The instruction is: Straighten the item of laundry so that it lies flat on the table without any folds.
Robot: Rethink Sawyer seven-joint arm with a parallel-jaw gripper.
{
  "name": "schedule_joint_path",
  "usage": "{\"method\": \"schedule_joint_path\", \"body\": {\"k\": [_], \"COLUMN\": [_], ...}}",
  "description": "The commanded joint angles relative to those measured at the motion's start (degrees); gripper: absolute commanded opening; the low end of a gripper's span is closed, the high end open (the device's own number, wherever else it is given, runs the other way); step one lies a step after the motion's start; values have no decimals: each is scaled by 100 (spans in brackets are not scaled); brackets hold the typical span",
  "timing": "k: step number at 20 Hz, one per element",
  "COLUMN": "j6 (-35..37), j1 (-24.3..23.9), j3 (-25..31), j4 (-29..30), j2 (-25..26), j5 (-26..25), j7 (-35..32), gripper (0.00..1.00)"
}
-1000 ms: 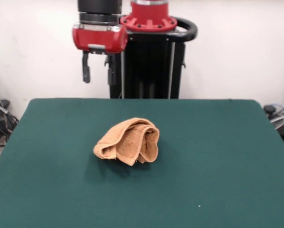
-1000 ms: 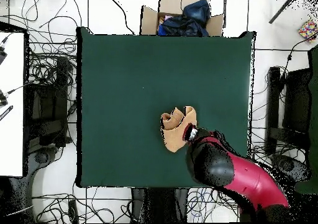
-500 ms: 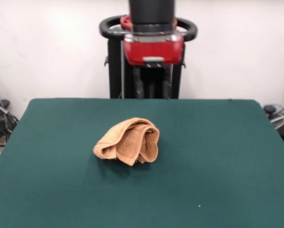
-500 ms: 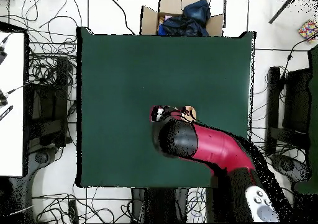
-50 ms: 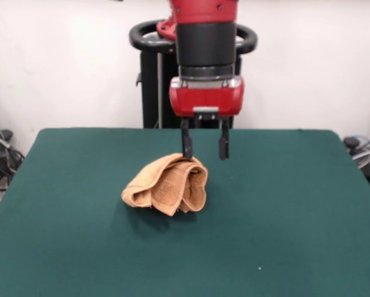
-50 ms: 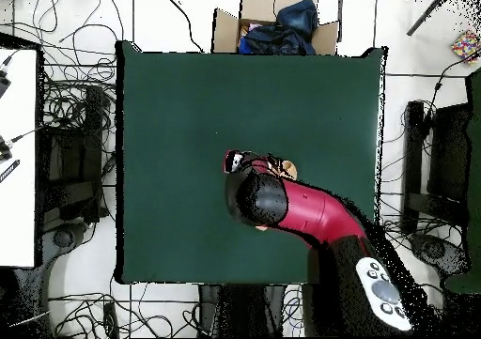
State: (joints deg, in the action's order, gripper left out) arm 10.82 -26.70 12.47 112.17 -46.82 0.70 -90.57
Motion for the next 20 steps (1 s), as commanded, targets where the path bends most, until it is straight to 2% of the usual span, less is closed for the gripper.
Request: {"method": "schedule_joint_path", "body": {"k": [1, 5, 10, 17, 20], "j6": [-330, -452, -1173, -1640, -2102], "j1": [-236, -95, 52, -35, -40], "j3": [-294, -660, -976, -653, -524], "j4": [74, 186, 399, 870, 961], "j2": [477, 421, 727, 1230, 1537], "j5": [161, 65, -44, -42, -28], "j7": [-1259, -1228, -1370, -1493, -1638], "gripper": [100, 100, 100, 100, 100]}}
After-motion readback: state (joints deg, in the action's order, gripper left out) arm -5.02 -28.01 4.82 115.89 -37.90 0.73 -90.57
